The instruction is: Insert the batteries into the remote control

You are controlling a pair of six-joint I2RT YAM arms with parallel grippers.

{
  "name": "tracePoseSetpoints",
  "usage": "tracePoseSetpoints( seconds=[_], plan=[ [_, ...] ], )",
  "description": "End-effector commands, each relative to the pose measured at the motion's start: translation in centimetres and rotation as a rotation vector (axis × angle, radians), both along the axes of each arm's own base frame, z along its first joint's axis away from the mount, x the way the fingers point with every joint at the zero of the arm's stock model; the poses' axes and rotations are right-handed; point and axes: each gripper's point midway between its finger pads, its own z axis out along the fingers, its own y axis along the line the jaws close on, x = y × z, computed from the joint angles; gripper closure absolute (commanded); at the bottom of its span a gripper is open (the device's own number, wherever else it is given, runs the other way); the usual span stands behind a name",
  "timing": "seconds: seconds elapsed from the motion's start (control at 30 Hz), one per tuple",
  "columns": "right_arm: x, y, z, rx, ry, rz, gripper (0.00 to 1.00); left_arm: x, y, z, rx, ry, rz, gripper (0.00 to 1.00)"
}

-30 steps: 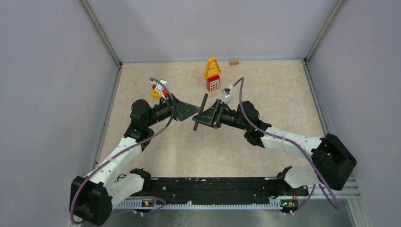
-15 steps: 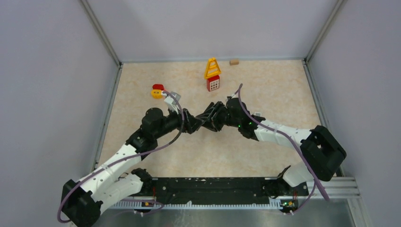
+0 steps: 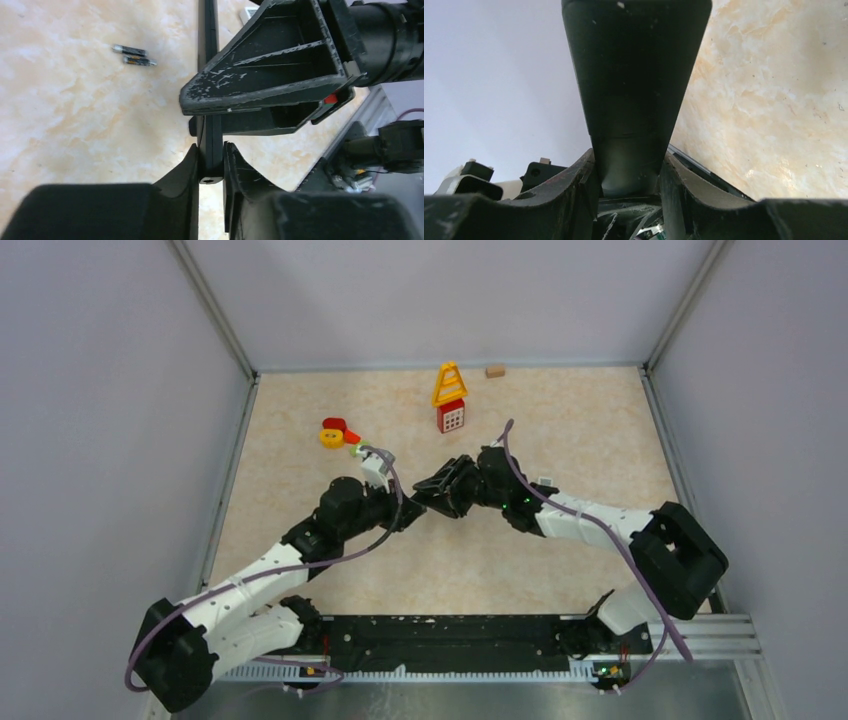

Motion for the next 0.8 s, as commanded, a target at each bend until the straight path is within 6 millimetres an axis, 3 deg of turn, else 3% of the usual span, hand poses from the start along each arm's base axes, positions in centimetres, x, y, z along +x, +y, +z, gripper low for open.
tracePoseSetpoints(
  seconds=[0.0,0.03,0.1,0.27,0.43,0.53,0.67,0.77],
  plan=[
    [0.7,0.6,2.4,0.054,-0.081,0.035,0.52,1.1,0.0,1.0,-0.008,-0.049,0.037,0.95],
    [0.6,0.3,2.2,0.043,-0.090,0.042,0.43,1.4,0.2,1.2,-0.005,-0.050,0.059,1.00],
    [0.6,-0.8,1.6,0.010,-0.138,0.065,0.27,1.9,0.7,1.7,0.011,-0.071,0.084,1.00],
    [0.6,-5.9,1.9,-0.089,-0.420,0.146,0.06,0.7,0.8,3.2,0.018,-0.084,-0.038,1.00],
    [0.6,-10.2,1.9,-0.307,-0.718,0.276,0.03,-2.5,-0.5,4.2,-0.039,0.006,-0.302,1.00],
    [-0.6,-10.3,3.0,-0.333,-0.875,0.393,0.02,-4.3,-0.9,5.2,-0.050,-0.006,-0.442,1.00],
    [-4.2,-8.8,6.4,-0.155,-1.019,0.578,0.04,-6.2,-0.6,6.8,-0.039,-0.059,-0.561,1.00],
    [-6.3,-8.7,7.8,-0.061,-1.093,0.652,0.11,-7.2,-0.5,7.9,-0.070,-0.098,-0.611,1.00]
  ],
)
